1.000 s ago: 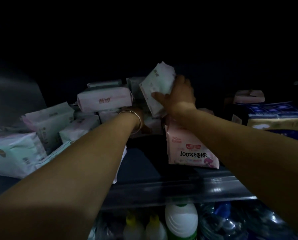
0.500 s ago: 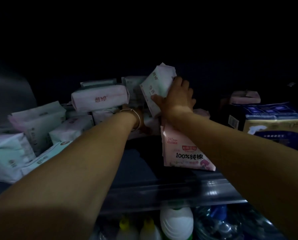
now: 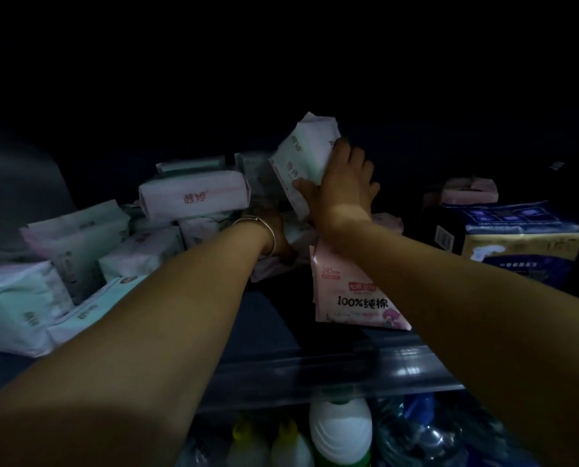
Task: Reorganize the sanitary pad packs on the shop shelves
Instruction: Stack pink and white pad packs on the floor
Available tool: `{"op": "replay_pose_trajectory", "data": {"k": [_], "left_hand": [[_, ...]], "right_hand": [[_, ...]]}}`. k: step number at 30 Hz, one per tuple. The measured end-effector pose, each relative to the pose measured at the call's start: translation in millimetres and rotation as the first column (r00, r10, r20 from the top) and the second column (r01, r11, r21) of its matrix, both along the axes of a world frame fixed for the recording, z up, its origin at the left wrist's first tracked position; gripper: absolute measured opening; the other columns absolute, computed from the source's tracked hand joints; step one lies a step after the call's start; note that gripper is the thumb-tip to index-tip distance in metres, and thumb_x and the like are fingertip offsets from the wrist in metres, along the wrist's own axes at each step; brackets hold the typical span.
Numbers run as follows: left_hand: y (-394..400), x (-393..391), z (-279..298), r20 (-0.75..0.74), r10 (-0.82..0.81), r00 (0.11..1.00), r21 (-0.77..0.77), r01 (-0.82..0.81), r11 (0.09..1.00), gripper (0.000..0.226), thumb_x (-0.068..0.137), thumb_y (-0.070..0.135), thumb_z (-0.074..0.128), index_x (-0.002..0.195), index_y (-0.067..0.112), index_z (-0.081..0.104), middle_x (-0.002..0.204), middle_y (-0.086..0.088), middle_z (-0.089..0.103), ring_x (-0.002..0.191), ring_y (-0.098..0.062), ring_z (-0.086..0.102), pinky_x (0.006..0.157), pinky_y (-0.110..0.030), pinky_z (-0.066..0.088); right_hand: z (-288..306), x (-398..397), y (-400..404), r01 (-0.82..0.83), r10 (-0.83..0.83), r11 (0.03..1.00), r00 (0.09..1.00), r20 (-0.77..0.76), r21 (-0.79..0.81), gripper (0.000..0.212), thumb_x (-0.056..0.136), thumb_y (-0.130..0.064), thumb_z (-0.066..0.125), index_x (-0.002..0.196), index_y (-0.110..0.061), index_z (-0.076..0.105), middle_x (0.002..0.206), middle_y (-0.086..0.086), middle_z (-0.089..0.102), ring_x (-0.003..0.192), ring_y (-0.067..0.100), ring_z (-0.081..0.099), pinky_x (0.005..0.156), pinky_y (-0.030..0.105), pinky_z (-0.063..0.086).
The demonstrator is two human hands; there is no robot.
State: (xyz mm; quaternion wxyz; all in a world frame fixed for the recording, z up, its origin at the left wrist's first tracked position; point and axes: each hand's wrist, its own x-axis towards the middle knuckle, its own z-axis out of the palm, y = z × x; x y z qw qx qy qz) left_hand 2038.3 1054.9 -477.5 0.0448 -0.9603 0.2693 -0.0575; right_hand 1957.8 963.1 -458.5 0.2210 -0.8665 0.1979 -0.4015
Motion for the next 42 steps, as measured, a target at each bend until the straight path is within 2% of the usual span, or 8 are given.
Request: {"op": "replay_pose_trajectory", "data": {"k": [6,9,14,20,24,29,35,42], "left_hand": [[21,-44,44,0.167,0.057,0.984,-0.043,-0.050,0.998,0.122,0.033,0.060,0.063,0.141,0.014,0.031,0.139,-0.015,0.037,0.127,-0.035,0.036,0.104,-0.045,0.037],[42,-85,63,0.184,0.079,0.980,-0.044,-0.072,0.996,0.106,0.055,0.050,0.076,0.140,0.007,0.030,0.139,-0.018,0.030,0.129,-0.036,0.030,0.102,-0.049,0.039],[84,-159,65,0.299,0.031,0.954,-0.020,-0.026,0.999,0.091,0.060,0.044,0.080,0.128,0.006,0.033,0.131,-0.015,0.031,0.122,-0.032,0.030,0.094,-0.046,0.035],[135,-239,28,0.194,-0.115,0.974,-0.073,0.131,0.989,0.082,0.063,0.033,0.080,0.123,0.003,0.034,0.125,-0.019,0.042,0.114,-0.033,0.039,0.083,-0.037,0.037],[160,-272,-30,0.139,-0.192,0.972,0.014,0.192,0.981,0.098,0.061,0.038,0.080,0.138,0.012,0.025,0.131,-0.015,0.034,0.120,-0.032,0.033,0.091,-0.048,0.042],[175,-290,-139,-0.018,-0.197,0.980,0.177,0.197,0.964,0.113,0.061,0.048,0.078,0.146,0.016,0.011,0.135,-0.010,0.028,0.123,-0.030,0.029,0.094,-0.050,0.040],[197,-293,-279,-0.275,-0.184,0.944,0.376,0.282,0.883,0.129,0.054,0.054,0.081,0.149,0.013,0.005,0.141,-0.006,0.023,0.127,-0.027,0.025,0.096,-0.046,0.032],[209,-290,-392,-0.349,-0.203,0.915,0.242,0.298,0.924,0.101,0.073,0.057,0.065,0.147,0.015,0.010,0.142,-0.004,0.027,0.127,-0.024,0.029,0.098,-0.041,0.029]], "right_hand": [[33,-47,17,0.069,-0.055,0.985,0.994,0.093,-0.157,0.075,0.088,-0.044,0.057,0.144,-0.008,0.022,0.138,0.014,0.034,0.124,0.033,0.035,0.095,0.043,0.031],[41,-82,25,0.055,-0.044,0.986,0.996,0.072,-0.157,0.076,0.087,-0.044,0.059,0.144,-0.009,0.022,0.139,0.014,0.034,0.126,0.033,0.034,0.097,0.044,0.031],[33,-151,38,0.040,-0.033,0.993,0.997,0.062,-0.108,0.074,0.086,-0.043,0.061,0.141,-0.009,0.026,0.137,0.014,0.036,0.125,0.035,0.034,0.098,0.046,0.031],[-13,-226,54,-0.098,0.096,0.991,0.995,-0.025,-0.089,0.071,0.086,-0.045,0.060,0.138,-0.008,0.030,0.137,0.014,0.036,0.128,0.033,0.034,0.102,0.048,0.030],[-63,-257,62,-0.186,0.180,0.982,0.966,-0.183,-0.015,0.075,0.081,-0.044,0.066,0.137,-0.007,0.032,0.137,0.015,0.037,0.127,0.035,0.035,0.102,0.050,0.034],[-162,-272,67,-0.252,0.288,0.958,0.844,-0.453,0.140,0.078,0.074,-0.039,0.076,0.133,-0.007,0.036,0.134,0.016,0.040,0.125,0.036,0.040,0.102,0.051,0.036],[-291,-268,73,-0.336,0.335,0.928,0.559,-0.759,0.162,0.082,0.069,-0.037,0.079,0.134,-0.012,0.036,0.133,0.012,0.041,0.122,0.030,0.040,0.101,0.042,0.036],[-391,-259,79,-0.328,0.289,0.928,0.336,-0.896,0.176,0.086,0.070,-0.043,0.076,0.138,-0.016,0.030,0.139,0.008,0.035,0.128,0.028,0.034,0.104,0.044,0.031]]}}
